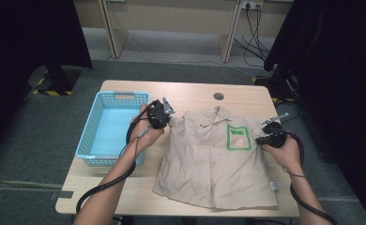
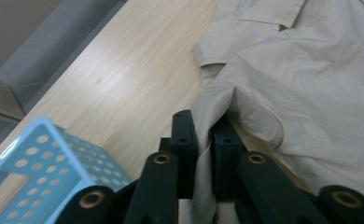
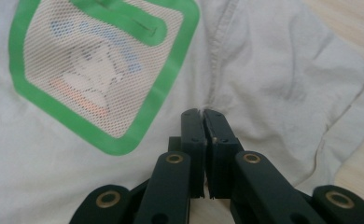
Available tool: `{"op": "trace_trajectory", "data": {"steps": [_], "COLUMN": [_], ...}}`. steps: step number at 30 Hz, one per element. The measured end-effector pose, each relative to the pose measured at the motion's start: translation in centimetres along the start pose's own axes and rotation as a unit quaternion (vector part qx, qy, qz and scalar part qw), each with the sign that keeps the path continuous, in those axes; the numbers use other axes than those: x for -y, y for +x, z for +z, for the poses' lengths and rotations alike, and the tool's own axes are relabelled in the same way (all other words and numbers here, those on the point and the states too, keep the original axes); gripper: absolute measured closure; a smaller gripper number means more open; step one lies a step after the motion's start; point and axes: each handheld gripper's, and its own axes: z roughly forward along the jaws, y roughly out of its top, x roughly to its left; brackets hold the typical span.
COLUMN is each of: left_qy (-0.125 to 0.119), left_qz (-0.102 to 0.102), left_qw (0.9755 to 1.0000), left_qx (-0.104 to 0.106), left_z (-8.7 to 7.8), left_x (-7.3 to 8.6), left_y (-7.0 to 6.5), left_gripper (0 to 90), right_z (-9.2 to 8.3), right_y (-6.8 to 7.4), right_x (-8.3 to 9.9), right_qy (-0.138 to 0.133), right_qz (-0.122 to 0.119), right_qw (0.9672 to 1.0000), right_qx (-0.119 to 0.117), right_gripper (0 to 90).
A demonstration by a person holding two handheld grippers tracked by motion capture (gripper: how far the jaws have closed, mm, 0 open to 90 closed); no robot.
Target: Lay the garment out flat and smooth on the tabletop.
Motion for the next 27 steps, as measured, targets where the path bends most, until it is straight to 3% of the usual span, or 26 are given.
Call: {"op": "trace_trajectory", "data": {"steps": [3,5,11,15,16,19,24,27], "left_qy": [-0.013,-0.038,-0.107,-0.096,-0.081,-0.055,-0.052,-0.062], "left_qz": [-0.001,-0.01,-0.03,-0.007,0.01,0.028,0.027,0.008], "left_qw": [0.9999,0.9992,0.9938,0.995,0.996,0.9962,0.9938,0.9923], "left_qx": [-0.001,0.003,0.002,0.025,0.035,0.062,0.094,0.107], "left_z": [-0.4,-1.4,-5.1,-4.9,-4.3,-2.2,-0.7,-0.8], "left_x": [0.4,0.6,-0.4,-0.5,-0.3,0.8,2.9,4.4], "left_y": [-0.2,-0.2,0.0,-1.6,-2.5,-5.0,-8.0,-8.9], "left_gripper": [65.4,56.8,49.7,47.9,47.3,46.8,47.0,47.0], "right_z": [-0.3,-0.8,-2.3,-2.4,-2.4,-2.2,-1.2,-0.5], "right_y": [-0.4,-0.4,1.0,2.7,3.0,4.3,6.6,7.6], "right_x": [0.0,-0.1,-2.1,-4.5,-4.9,-6.7,-9.4,-10.8], "right_qy": [0.0,-0.007,-0.043,-0.052,-0.055,-0.061,-0.06,-0.056], "right_qz": [0.005,0.006,-0.01,-0.036,-0.04,-0.05,-0.083,-0.098], "right_qw": [0.9999,0.9998,0.999,0.998,0.9977,0.9967,0.9941,0.9927], "right_qx": [0.014,0.016,0.004,-0.01,-0.013,-0.023,-0.036,-0.043], "right_gripper": [75.7,74.1,67.1,64.7,64.3,62.9,61.2,61.1]}}
